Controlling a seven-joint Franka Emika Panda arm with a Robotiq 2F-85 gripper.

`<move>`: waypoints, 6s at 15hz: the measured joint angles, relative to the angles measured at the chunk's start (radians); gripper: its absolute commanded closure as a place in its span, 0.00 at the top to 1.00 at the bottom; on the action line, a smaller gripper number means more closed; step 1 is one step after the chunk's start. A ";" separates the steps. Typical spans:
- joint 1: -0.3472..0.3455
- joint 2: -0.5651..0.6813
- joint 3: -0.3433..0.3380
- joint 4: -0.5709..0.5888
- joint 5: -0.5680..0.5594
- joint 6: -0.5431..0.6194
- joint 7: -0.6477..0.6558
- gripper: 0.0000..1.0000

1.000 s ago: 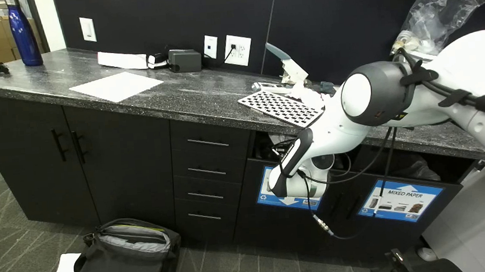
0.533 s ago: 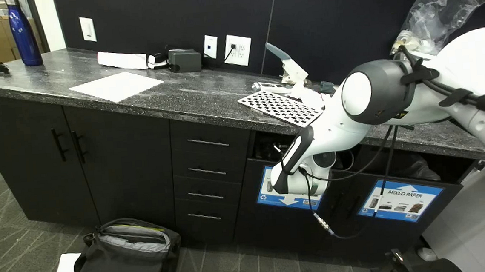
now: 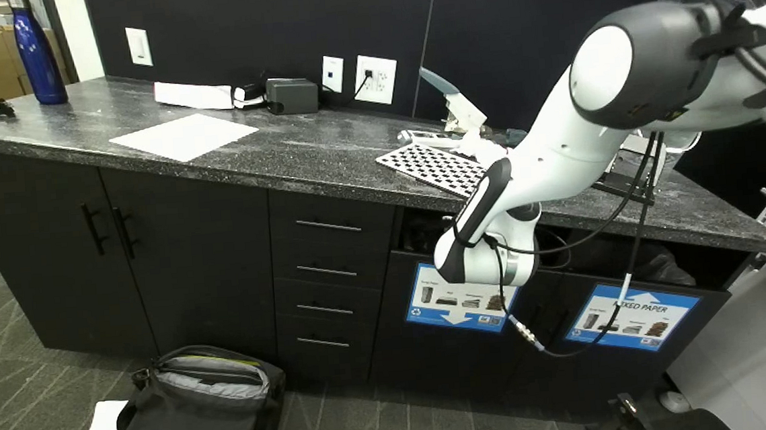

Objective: Pick up all the papers from the counter and throw them in the bin

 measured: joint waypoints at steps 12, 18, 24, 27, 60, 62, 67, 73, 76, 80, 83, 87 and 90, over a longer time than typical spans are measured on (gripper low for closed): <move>0.105 -0.620 -0.159 -0.353 -0.172 -0.964 0.065 1.00; 0.065 -0.736 -0.147 -0.092 -0.285 -1.351 0.187 1.00; -0.030 -0.608 -0.129 0.214 -0.288 -1.438 0.210 1.00; -0.096 -0.464 -0.124 0.362 -0.278 -1.433 0.208 1.00; -0.269 -0.052 -0.020 0.963 -0.181 -1.909 0.013 0.08; -0.260 -0.113 -0.020 0.869 -0.181 -1.968 0.005 0.08; -0.240 -0.266 -0.019 0.635 -0.182 -2.074 -0.022 0.08; -0.222 -0.437 -0.003 0.337 -0.177 -2.062 -0.071 0.08; -0.210 -0.503 0.003 0.175 -0.177 -1.960 -0.084 0.08; -0.192 -0.570 0.003 -0.054 -0.184 -1.700 -0.088 0.08; -0.180 -0.595 0.003 -0.189 -0.190 -1.456 -0.079 0.08; -0.150 -0.589 0.001 -0.310 -0.228 -1.123 -0.037 0.08; -0.121 -0.564 0.001 -0.372 -0.228 -0.877 0.010 0.08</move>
